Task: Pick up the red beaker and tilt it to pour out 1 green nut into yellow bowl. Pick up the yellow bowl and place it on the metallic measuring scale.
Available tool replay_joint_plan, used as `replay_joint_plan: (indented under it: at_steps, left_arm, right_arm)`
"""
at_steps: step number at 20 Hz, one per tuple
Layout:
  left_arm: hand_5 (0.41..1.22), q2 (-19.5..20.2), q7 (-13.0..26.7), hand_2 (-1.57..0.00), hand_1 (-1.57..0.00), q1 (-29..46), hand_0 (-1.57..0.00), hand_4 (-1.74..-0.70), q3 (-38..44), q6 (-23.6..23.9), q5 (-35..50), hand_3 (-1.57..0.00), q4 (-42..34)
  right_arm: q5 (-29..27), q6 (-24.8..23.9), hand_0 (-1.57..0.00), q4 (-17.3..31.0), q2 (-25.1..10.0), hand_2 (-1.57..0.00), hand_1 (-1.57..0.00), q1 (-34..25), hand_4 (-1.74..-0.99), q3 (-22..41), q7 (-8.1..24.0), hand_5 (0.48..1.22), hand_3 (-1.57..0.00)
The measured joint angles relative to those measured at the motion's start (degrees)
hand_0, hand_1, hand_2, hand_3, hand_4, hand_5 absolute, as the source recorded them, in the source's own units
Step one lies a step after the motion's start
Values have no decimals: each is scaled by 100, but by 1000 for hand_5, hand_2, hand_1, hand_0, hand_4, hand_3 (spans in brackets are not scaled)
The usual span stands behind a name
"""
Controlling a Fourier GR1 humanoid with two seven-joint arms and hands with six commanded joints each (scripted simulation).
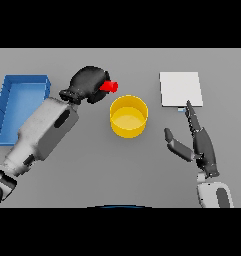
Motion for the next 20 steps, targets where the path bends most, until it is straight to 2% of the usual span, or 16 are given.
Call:
replay_joint_plan:
  at_steps: [1,3,7,8,9,13,15,18,20]
  left_arm:
    - [1202,20,97,-1571,-1571,-105,-1571,-1689,-175,-127,-157,-1571,29]
    - [1209,42,229,-1571,-1571,-364,-1571,-1705,-504,-398,-521,-1436,198]
    - [1216,222,-194,-1571,-1571,-967,-1571,-1718,-1067,-966,-1136,-1332,482]
    - [1217,160,-212,-1571,-1571,-1076,-1571,-1719,-1183,-1039,-1260,-1295,541]
    - [1218,124,-328,-1571,-1571,-1134,-1571,-1721,-1314,-1089,-1372,-1350,604]
    - [1220,30,-754,-1571,-1571,-1437,-1571,-1729,-1761,-1215,-1785,-1480,805]
    - [1220,-36,-804,-1571,-1571,-1655,-1571,-1732,-1989,-1224,-2060,-1513,999]
    - [1221,-43,-1139,-1571,-1571,-1938,-1571,-1736,-2357,-1247,-2412,-1541,1109]
    - [1221,-27,-1225,-1571,-1571,-2015,-1571,-1738,-2618,-1205,-2668,-1552,1119]
  right_arm:
    - [8,-10,1,-4,16,1,1,29,-1191,9,-54,675,1]
    - [-43,20,1,8,9,1,1,11,-1191,-14,19,675,1]
    - [-167,35,1,10,134,1,1,95,-1202,-7,-47,651,1]
    - [-158,15,1,9,195,1,1,73,-1206,25,4,639,1]
    - [-201,21,1,77,176,1,1,17,-1212,-30,87,631,1]
    - [-88,-81,1,96,158,1,1,30,-1214,-47,-91,600,1]
    - [-18,-149,1,118,158,1,1,-26,-1205,-53,-80,584,1]
    - [-25,-196,1,80,211,1,1,14,-1173,-51,-152,572,1]
    - [35,-214,1,125,166,1,1,-40,-1152,-60,-148,567,1]
